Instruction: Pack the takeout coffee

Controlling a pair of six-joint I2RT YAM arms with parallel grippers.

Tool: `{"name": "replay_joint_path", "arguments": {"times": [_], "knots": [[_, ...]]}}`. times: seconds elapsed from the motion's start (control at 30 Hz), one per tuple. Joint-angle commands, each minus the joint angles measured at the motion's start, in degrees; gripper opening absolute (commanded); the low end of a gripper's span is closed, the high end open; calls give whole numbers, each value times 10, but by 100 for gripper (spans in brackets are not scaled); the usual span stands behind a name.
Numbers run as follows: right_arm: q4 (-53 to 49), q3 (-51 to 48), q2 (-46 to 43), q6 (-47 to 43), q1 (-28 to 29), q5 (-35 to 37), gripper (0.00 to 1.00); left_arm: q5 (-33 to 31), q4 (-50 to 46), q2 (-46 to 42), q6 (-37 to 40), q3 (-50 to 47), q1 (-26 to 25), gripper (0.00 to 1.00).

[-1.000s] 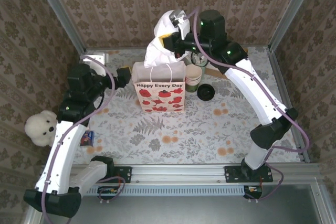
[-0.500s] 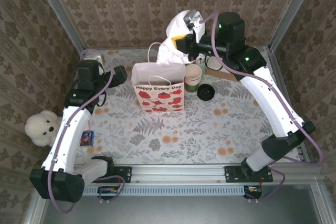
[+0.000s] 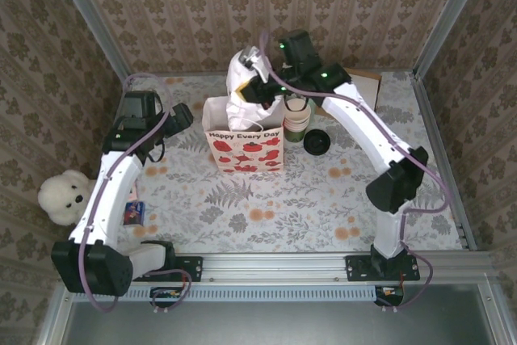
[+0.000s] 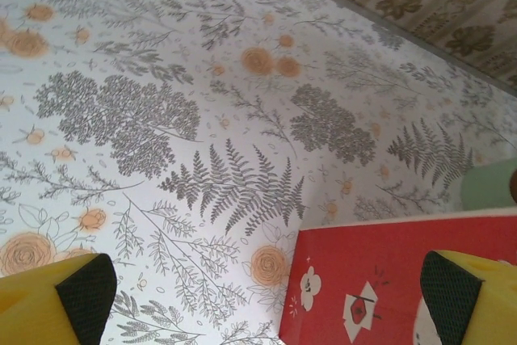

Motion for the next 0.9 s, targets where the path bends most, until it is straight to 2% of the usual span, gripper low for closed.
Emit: {"name": "replay_joint_path", "arguments": {"times": [0.0,0.23,0.33,0.7,0.87], "knots": [[-85,49,27,-50,18,-23,4,-7,-19,6,-36,-1,7,100],[-174,114,95,-80,27,-12,5,21,4,24,-65,-11,9,100],[-175,118,112,-89,36,9,5,30,12,31,-73,-15,9,100],[-212,165,180,-89,48,-2,7,51,24,36,-74,-20,8,100],[-209,165,196,-95,56,36,9,57,29,34,-81,-29,8,100]]}}
